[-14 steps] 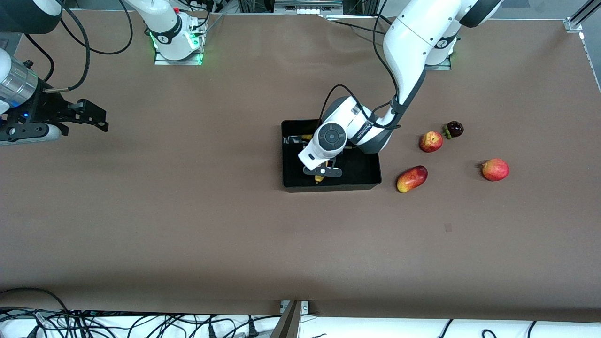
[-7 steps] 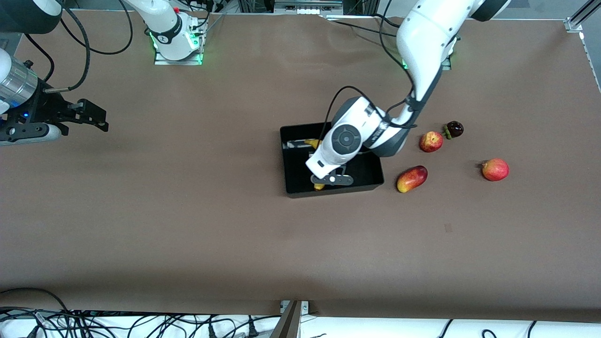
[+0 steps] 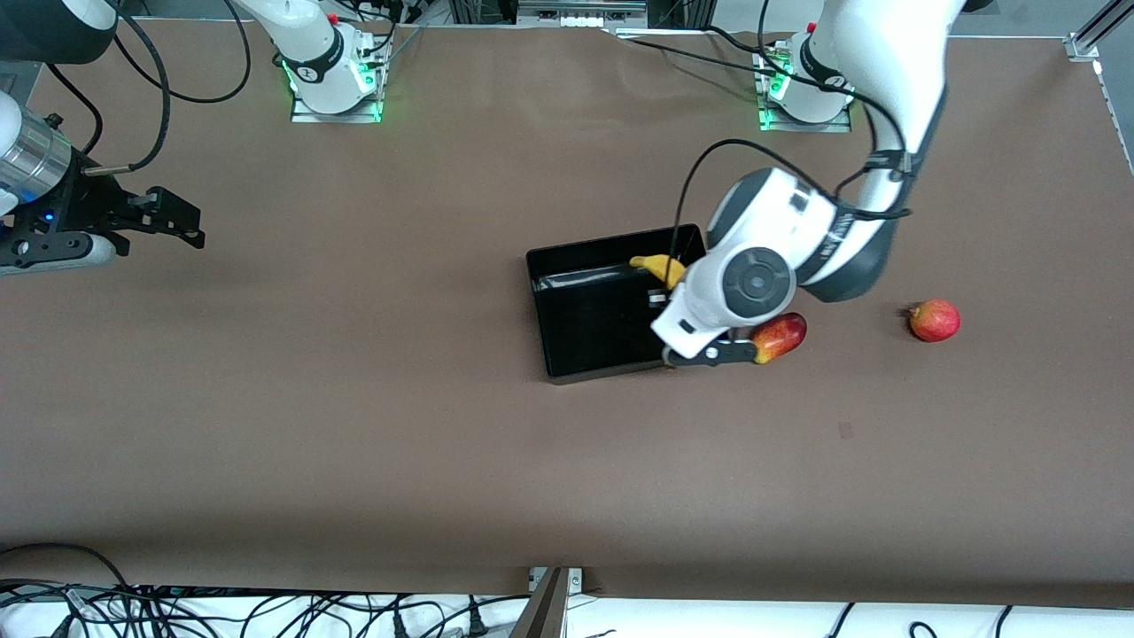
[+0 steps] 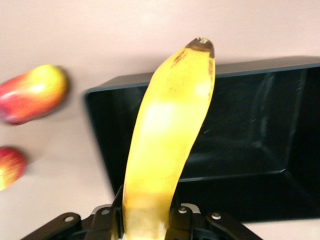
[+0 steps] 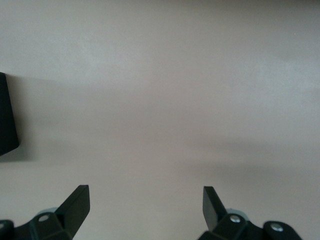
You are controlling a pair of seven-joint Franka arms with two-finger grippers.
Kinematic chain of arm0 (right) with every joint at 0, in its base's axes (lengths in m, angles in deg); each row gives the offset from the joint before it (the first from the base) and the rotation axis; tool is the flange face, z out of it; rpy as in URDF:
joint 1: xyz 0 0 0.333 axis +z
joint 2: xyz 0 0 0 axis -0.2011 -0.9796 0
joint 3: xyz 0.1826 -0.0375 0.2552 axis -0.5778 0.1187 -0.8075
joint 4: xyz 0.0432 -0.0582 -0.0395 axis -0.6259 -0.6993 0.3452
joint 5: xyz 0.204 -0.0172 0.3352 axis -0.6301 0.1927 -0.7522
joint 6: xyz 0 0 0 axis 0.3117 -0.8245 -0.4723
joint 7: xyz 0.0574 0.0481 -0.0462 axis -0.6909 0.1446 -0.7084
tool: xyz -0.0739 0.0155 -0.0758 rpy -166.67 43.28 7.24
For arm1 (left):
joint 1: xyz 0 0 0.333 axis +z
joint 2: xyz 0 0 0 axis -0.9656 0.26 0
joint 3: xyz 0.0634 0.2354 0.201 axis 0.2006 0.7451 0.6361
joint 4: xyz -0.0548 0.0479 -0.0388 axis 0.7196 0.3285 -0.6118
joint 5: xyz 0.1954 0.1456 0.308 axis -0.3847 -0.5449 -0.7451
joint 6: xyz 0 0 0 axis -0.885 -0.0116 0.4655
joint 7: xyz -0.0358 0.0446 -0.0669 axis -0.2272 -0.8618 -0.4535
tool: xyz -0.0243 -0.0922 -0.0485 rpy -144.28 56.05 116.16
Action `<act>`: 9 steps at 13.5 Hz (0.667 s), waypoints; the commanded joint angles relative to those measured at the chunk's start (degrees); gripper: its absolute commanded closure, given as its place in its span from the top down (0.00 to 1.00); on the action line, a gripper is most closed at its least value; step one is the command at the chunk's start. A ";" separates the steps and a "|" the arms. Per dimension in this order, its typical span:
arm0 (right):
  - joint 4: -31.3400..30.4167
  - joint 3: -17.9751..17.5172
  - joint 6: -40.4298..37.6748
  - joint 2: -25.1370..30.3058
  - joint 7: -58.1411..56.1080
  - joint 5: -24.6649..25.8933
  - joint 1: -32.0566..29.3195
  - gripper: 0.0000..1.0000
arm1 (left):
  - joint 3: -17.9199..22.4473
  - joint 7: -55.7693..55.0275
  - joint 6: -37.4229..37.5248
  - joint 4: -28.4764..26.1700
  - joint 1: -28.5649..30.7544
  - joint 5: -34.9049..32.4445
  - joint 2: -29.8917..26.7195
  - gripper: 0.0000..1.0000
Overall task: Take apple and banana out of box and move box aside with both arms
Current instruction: 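Lift the banana out and lower it onto the table beside the mango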
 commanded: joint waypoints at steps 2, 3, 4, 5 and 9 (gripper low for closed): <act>0.78 -0.21 -0.84 -0.17 -0.19 0.76 -0.10 1.00 | 0.31 20.27 8.31 0.56 8.66 -14.74 -0.16 0.00; 0.78 -0.21 -0.84 -0.17 -0.19 0.76 -0.10 1.00 | 0.31 29.05 7.71 0.12 11.99 -18.88 0.45 0.00; 0.78 -0.21 -0.84 -0.17 -0.19 0.76 -0.10 1.00 | 0.31 37.31 5.87 0.20 15.51 -20.49 2.55 0.00; 0.78 -0.21 -0.84 -0.17 -0.19 0.76 -0.10 1.00 | 0.22 45.49 2.46 0.11 19.11 -20.42 4.05 0.00; 0.78 -0.21 -0.84 -0.17 -0.19 0.76 -0.10 1.00 | 0.14 62.95 -6.43 -4.88 25.82 -20.15 7.14 0.00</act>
